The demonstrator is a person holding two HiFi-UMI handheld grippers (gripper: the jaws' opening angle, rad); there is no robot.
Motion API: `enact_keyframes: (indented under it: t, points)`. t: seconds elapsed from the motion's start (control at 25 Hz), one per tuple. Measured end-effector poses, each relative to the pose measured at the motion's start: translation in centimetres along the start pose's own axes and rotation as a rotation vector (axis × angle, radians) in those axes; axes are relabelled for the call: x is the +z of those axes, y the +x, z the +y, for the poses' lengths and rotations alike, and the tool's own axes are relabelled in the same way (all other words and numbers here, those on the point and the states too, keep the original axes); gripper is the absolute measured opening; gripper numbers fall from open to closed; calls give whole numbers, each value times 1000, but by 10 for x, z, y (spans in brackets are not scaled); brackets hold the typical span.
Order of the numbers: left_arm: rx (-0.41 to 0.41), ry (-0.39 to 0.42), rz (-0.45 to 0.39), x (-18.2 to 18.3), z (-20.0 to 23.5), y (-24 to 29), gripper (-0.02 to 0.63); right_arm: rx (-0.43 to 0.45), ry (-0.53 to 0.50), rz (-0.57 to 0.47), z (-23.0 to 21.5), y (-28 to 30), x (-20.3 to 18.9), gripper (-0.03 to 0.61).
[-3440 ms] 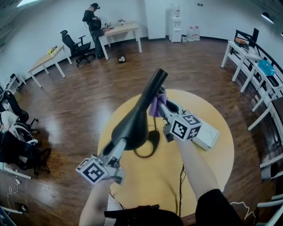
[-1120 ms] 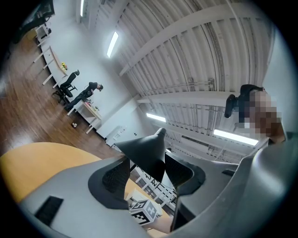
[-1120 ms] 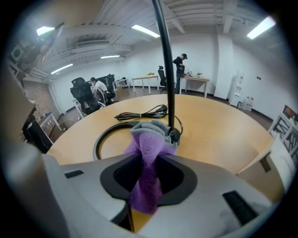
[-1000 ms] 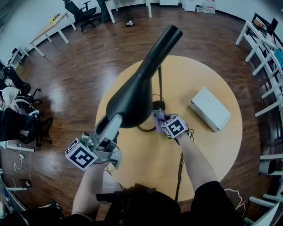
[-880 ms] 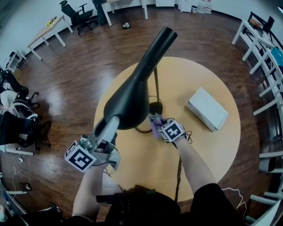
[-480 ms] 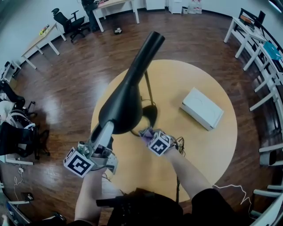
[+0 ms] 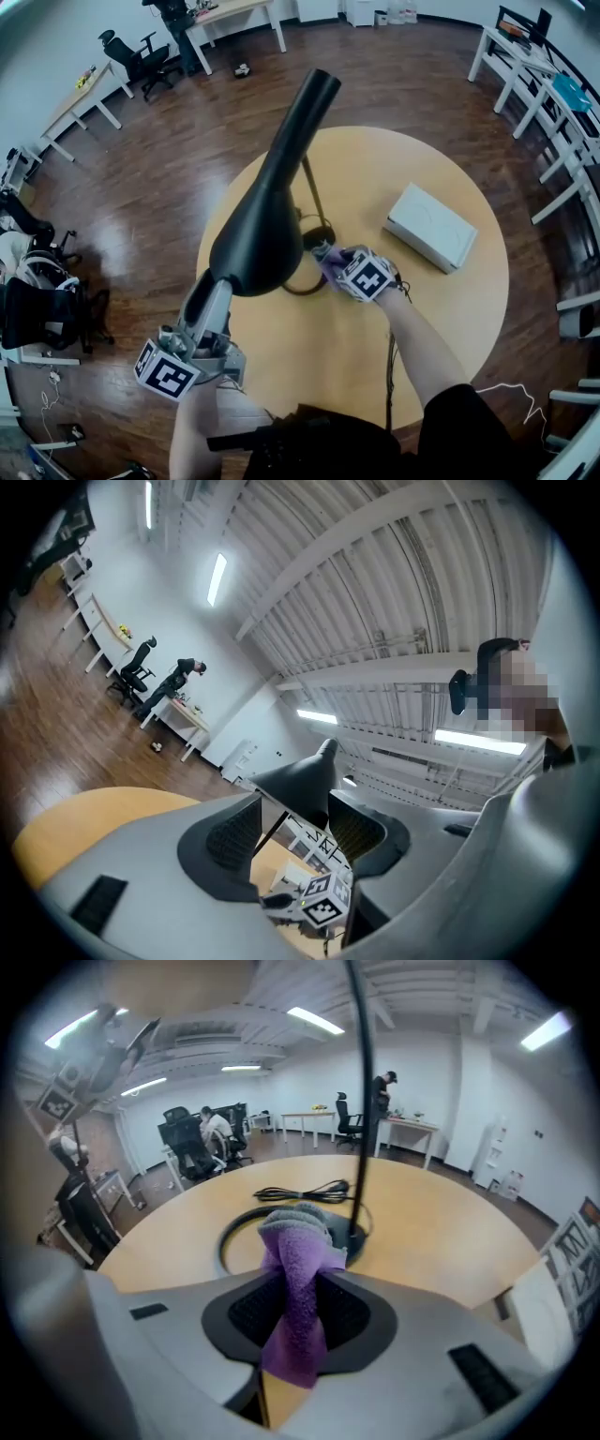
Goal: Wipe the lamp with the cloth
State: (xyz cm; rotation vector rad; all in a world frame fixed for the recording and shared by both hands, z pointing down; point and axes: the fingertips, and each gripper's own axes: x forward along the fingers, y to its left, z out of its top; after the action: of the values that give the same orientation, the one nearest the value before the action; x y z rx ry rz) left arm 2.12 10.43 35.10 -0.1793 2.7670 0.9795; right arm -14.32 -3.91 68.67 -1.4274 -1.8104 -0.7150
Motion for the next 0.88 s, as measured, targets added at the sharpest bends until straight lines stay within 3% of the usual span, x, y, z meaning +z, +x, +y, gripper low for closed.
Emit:
enact_keyframes:
  t: [0.08,0.16,0.24,0.32,0.56,0.68,0.88]
  points:
    - [12,17,9,0,2,-9,207,-66,69,-9,-41,-8,6,95]
    - [22,104,21,5,0,-10,207,-102,189,-46,-74,-12,11,94]
    - [25,209,38,11,-4,-5,207,-89,297,-101,-89,-11,23,95]
    - [18,266,60,11,-7,3,208,-61,336,-108,-86,1,26,95]
    - [-3,247,75,3,-12,17,207,-122,140,-67,-52,27,27,95]
    - [-9,247,68,3,-9,16,209,-155,60,-28,-41,30,4,94]
    - [-3,276,74,3,-9,14,207,-143,-68,-26,7,20,-7,93]
